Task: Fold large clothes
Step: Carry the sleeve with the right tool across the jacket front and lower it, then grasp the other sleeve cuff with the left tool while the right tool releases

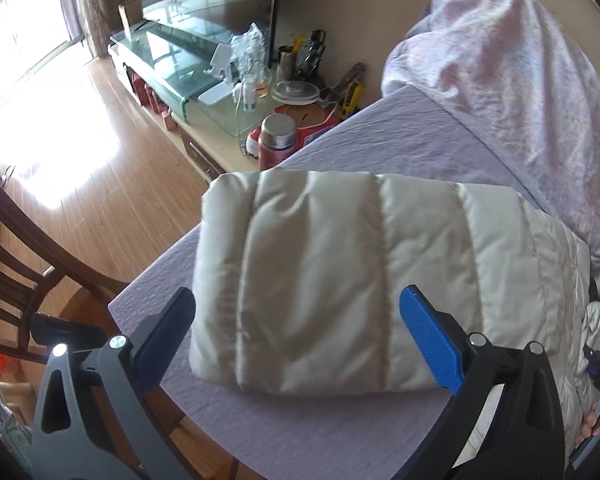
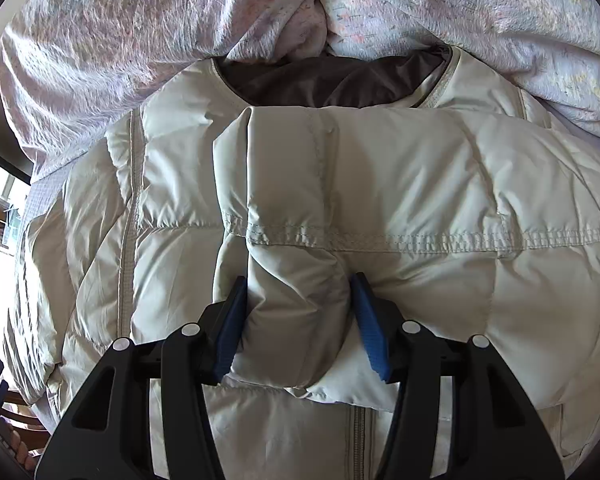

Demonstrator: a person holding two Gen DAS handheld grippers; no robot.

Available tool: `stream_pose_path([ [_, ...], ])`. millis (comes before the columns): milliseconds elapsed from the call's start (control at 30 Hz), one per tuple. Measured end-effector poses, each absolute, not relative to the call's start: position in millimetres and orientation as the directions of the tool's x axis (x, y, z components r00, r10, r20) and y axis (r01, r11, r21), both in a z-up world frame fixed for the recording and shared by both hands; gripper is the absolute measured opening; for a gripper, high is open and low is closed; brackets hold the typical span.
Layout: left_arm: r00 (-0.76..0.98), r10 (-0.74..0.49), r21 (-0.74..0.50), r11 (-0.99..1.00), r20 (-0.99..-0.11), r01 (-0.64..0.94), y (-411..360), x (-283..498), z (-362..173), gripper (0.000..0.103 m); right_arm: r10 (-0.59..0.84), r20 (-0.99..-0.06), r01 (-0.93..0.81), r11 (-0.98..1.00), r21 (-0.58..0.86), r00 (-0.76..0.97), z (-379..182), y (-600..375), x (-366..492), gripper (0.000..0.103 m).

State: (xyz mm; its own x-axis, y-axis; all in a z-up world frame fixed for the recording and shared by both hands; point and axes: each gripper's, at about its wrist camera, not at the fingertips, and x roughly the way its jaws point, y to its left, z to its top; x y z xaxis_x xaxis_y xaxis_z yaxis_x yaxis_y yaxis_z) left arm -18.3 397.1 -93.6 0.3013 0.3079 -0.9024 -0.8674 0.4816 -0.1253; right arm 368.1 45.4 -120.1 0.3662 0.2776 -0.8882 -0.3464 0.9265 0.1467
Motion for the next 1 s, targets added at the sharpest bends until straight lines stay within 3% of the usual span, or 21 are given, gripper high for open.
stream_pose_path([
  [100,0.287,0.285,-0.132,0.461,-0.915,-0.878,409,-23,-106,0.101,0.279,-0.888,-0.346,0.926,0.149,0.366,-119,46,368,0.055],
  [267,0.293,0.228,-0.162,0.46,-0.929,-0.873,417,-24,-127,0.091,0.278,-0.888,-0.345,0.927,0.148,0.367,-119,46,367,0.055],
  [500,0.307,0.245,-0.169,0.459,-0.92,-0.872,410,-24,-132,0.08,0.279,-0.887,-0.342,0.928,0.149,0.369,-119,47,367,0.055],
  [767,0.343,0.245,-0.219,0.421,-0.907,-0.88,409,-31,-127,0.035,0.293,-0.885,-0.34,0.925,0.167,0.362,-119,43,366,0.056],
  [867,0.35,0.246,-0.223,0.427,-0.904,-0.876,407,-29,-123,0.022,0.304,-0.884,-0.34,0.923,0.181,0.356,-119,40,364,0.057],
  [1000,0.355,0.256,-0.218,0.443,-0.899,-0.87,400,-22,-111,0.013,0.33,-0.879,-0.34,0.917,0.211,0.345,-117,33,364,0.057],
])
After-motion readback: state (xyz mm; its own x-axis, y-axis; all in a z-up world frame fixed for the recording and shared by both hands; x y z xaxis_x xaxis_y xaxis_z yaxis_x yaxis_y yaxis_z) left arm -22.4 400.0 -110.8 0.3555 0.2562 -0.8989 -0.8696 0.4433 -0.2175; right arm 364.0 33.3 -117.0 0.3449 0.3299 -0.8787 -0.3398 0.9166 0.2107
